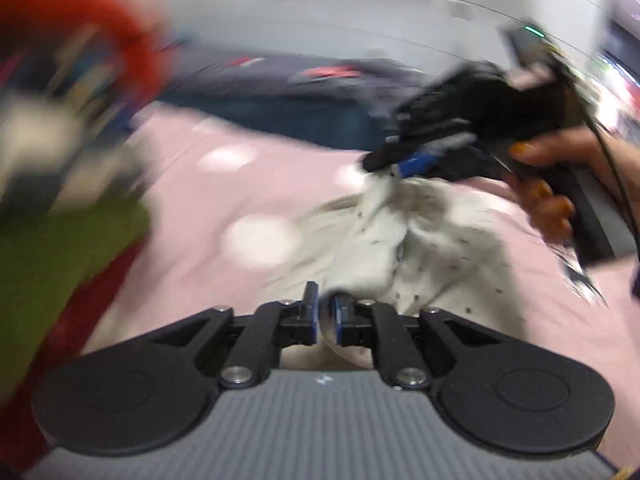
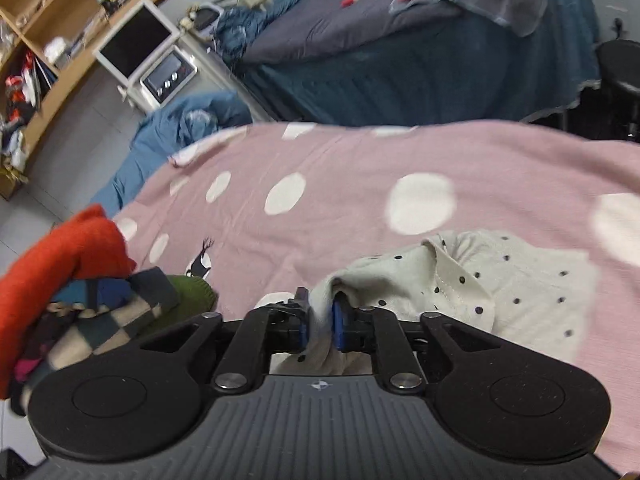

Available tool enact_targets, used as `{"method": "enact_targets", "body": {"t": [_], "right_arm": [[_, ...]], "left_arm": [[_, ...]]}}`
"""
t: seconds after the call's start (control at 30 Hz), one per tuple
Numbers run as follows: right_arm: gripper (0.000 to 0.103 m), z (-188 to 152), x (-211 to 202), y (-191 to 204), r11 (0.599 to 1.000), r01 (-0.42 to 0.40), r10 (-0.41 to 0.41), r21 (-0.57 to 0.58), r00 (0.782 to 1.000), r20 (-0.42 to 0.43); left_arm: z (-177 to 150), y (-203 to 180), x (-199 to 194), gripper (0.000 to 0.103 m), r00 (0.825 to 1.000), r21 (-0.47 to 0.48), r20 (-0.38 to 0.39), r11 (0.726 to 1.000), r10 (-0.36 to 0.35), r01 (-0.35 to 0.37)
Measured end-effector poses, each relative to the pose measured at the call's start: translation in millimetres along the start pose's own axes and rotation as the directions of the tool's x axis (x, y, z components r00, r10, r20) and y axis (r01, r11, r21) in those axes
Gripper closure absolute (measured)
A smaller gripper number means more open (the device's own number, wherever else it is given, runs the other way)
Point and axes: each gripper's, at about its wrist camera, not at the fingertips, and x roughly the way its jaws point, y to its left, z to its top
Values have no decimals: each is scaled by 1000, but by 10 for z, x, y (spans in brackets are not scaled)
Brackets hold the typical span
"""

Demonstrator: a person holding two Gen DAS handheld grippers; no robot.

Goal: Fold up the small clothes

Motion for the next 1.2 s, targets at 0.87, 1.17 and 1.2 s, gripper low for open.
{"method": "enact_targets", "body": {"t": [0.87, 1.17, 1.2], "right_arm": [[90, -502, -1422, -641, 978, 80, -152, 191, 904, 400], [89, -841, -4166, -887, 912, 371, -407, 175, 772, 488], [89, -918, -4323, -1000, 894, 404, -446, 192, 769, 458]], "left_arm": [[416, -695, 70, 89, 940, -126, 13, 932, -342, 341], [343, -2616, -979, 87, 712, 68, -16, 710, -702, 701], [224, -2813, -966, 87, 708, 72, -44, 704, -705, 706]]}}
